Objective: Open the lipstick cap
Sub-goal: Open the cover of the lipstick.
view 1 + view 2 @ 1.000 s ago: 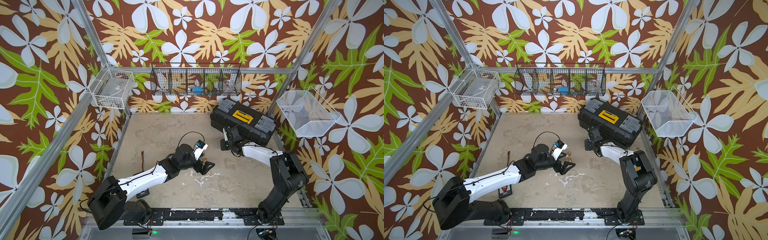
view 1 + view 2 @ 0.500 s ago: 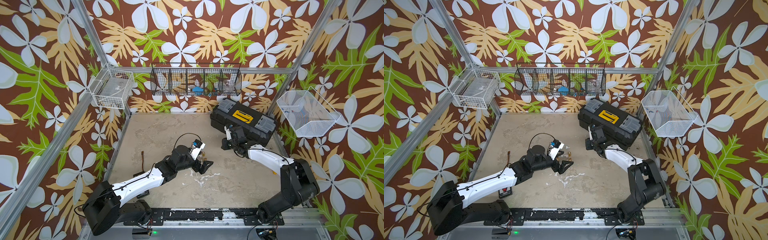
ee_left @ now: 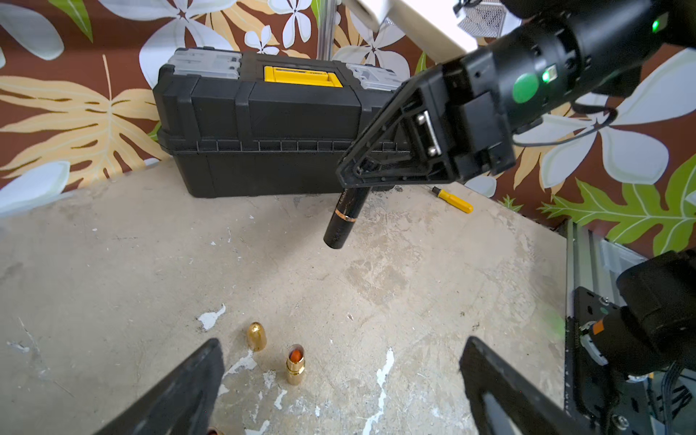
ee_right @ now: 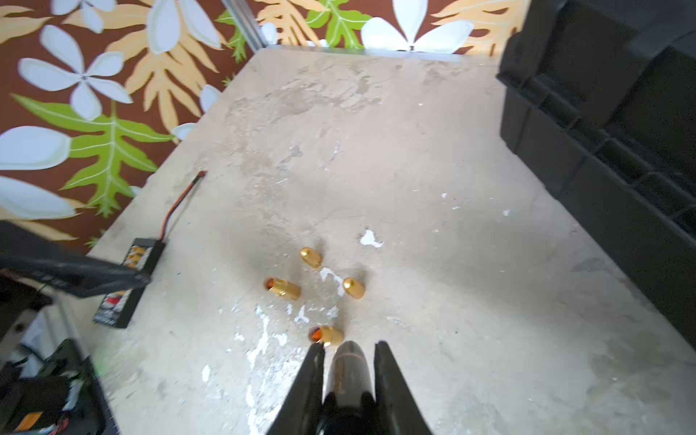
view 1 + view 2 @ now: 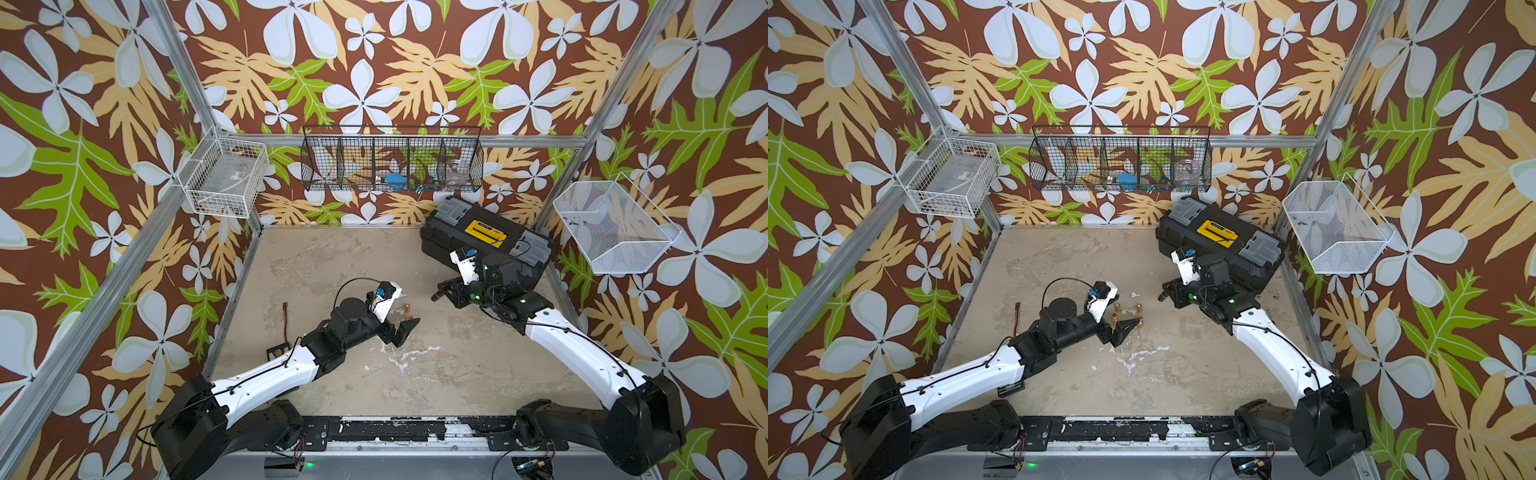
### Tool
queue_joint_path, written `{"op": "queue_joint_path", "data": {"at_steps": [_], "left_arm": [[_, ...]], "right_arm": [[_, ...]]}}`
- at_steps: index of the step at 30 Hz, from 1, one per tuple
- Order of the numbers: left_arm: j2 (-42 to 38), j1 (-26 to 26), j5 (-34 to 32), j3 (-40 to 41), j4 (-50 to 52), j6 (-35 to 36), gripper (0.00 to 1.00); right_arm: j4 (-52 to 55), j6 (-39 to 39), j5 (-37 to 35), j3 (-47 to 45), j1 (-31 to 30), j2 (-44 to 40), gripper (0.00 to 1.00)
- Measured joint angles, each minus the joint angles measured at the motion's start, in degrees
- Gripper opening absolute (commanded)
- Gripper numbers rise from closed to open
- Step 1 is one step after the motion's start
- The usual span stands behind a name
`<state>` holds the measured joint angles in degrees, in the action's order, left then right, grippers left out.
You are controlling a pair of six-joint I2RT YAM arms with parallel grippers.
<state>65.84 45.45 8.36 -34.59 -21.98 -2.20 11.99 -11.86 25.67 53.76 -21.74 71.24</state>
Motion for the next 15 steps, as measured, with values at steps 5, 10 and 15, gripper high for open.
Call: {"op": "queue_joint_path", "data": {"at_steps": [5,10,15], "left_arm": [[-0.5,0.0,3.1,1.0,-2.2,7.7,0.89],[1.6,0.0,6.6,-1.1,-1.7,13.3,0.82],[3.1,0.0,9.0,-1.9,-1.0,15.0,0.77]], "right_arm": [[1.1,0.4,8.1,0.0,-0.4,-2.5,0.24],[2.2,0.9,12.7,0.3,-2.3,-3.3,0.25],[3.0,1.4,13.7,1.2,-3.1,-3.4,0.25]]}}
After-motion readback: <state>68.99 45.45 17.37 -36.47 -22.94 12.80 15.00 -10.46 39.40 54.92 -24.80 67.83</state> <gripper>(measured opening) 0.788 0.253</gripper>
